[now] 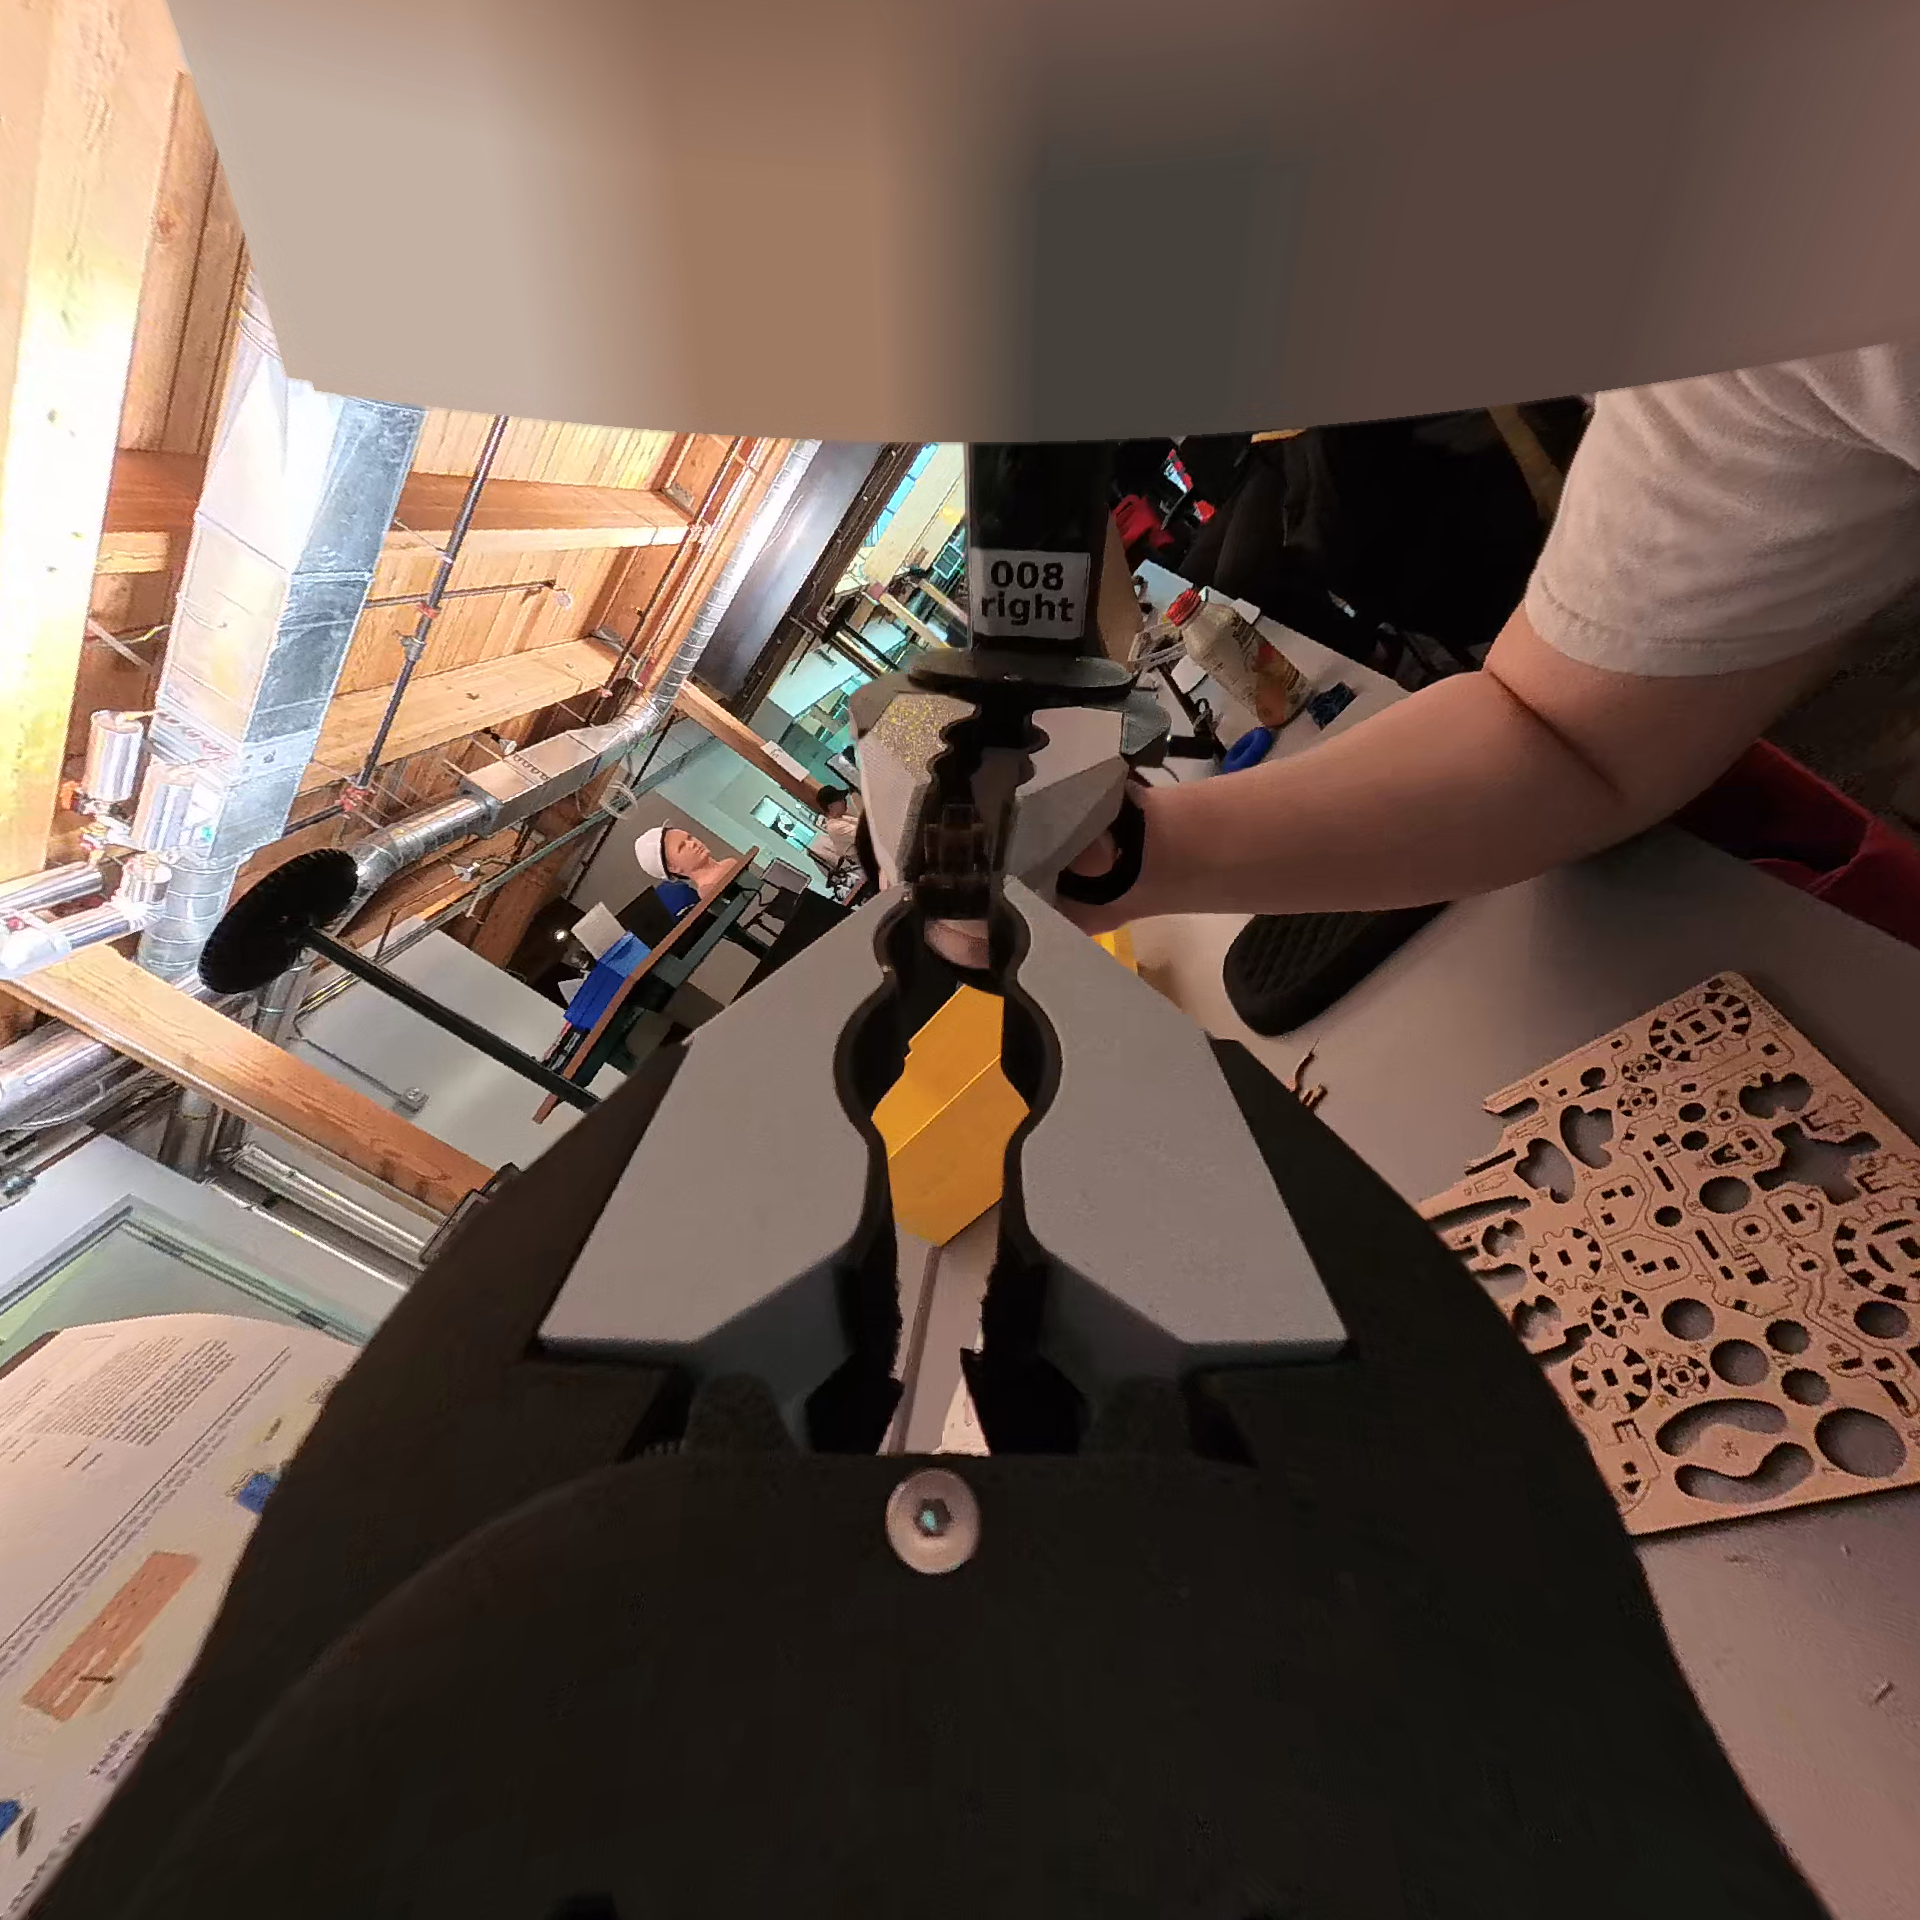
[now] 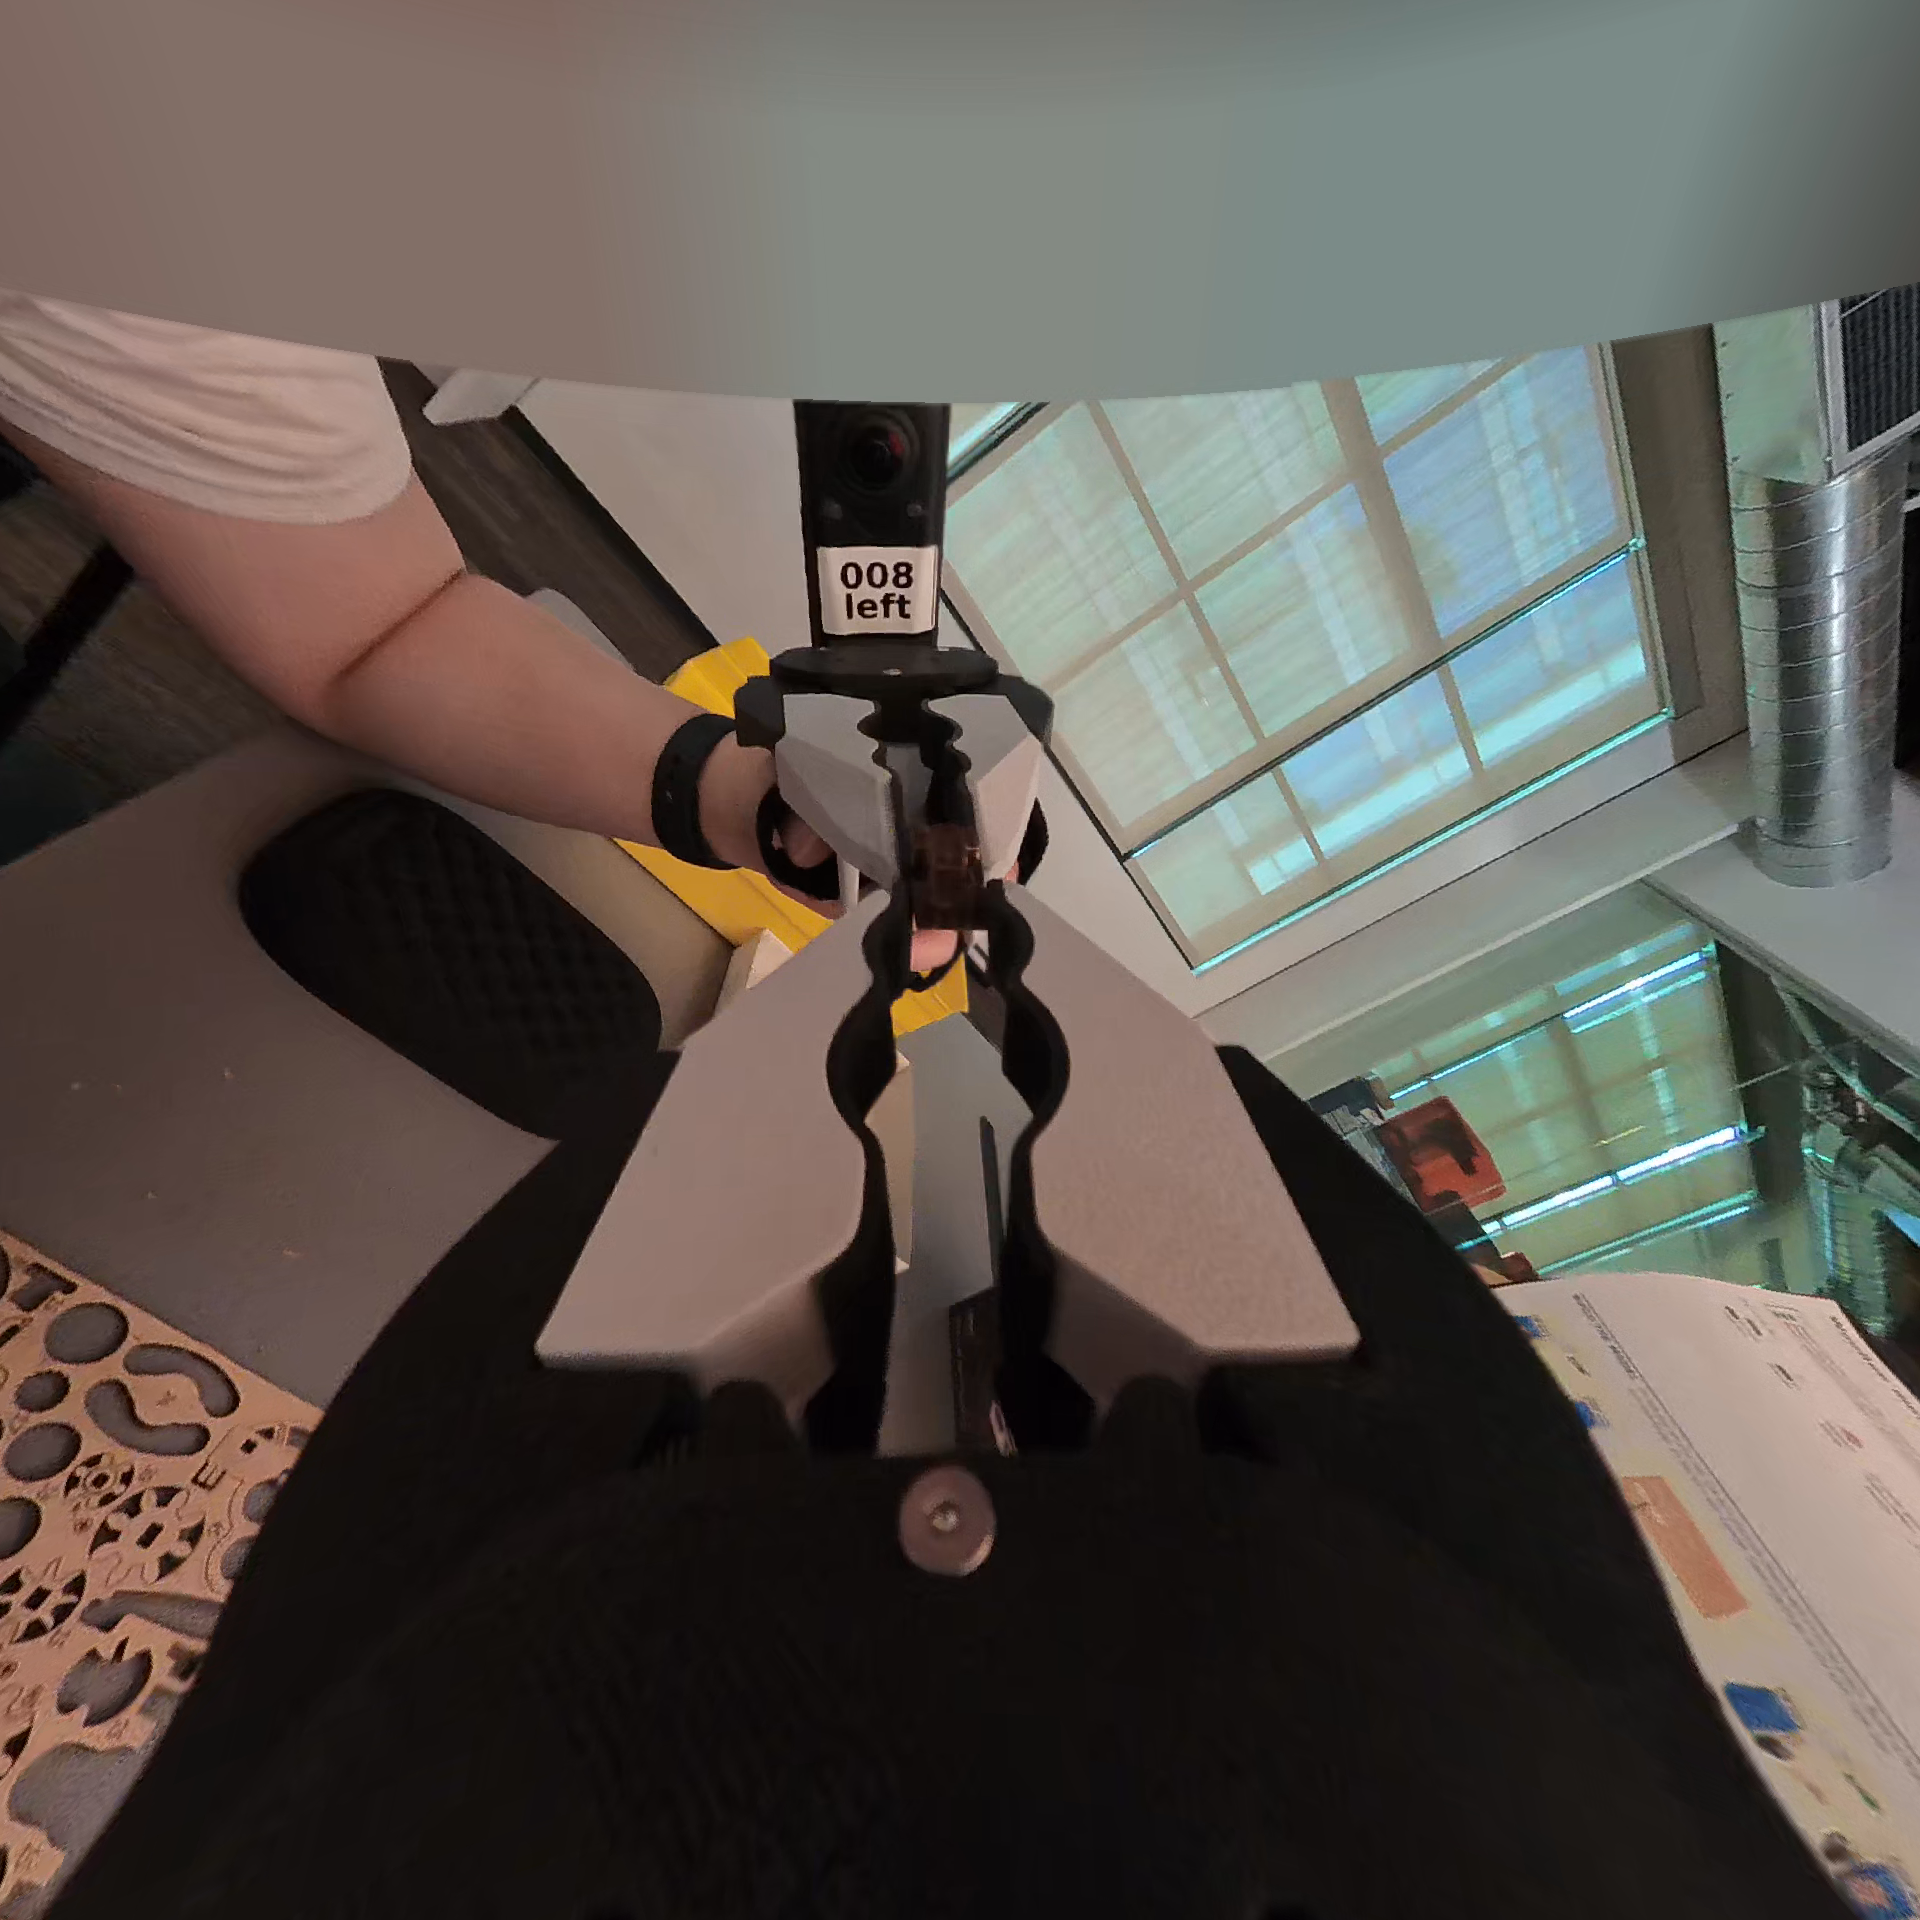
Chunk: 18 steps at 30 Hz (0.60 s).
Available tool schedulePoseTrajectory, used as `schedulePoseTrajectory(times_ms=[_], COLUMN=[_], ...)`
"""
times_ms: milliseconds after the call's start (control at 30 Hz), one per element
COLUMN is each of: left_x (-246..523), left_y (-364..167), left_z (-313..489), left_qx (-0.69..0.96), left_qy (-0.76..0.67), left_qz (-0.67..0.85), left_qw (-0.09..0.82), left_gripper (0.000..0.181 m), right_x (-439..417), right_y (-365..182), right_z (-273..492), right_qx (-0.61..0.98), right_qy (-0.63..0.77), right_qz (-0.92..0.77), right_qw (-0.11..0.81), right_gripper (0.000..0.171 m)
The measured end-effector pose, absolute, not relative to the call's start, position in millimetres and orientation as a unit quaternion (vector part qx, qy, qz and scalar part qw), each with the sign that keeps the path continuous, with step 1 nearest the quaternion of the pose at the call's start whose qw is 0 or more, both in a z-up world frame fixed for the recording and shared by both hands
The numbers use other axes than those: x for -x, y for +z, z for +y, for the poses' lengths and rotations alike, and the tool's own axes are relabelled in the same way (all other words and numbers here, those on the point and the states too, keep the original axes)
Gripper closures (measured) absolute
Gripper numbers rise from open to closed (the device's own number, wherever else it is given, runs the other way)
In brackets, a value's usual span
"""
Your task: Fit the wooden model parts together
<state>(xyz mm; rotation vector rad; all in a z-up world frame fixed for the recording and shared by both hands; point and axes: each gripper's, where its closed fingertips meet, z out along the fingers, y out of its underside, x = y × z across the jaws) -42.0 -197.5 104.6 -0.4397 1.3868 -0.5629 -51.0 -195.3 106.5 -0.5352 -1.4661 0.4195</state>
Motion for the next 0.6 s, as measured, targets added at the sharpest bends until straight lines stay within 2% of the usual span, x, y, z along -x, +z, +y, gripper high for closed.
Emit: schedulePoseTrajectory(times_ms=[600], left_x=[39.4], left_y=[108.3], left_z=[-199.9], left_qx=[0.200], left_qy=[-0.272], left_qz=[0.612], left_qw=[0.715], left_gripper=[0.171], right_x=[42.8], right_y=[109.1], right_z=[-197.1], right_qx=[0.255], right_qy=[0.188], right_qz=[-0.666], right_qw=[0.675], right_gripper=[0.160])
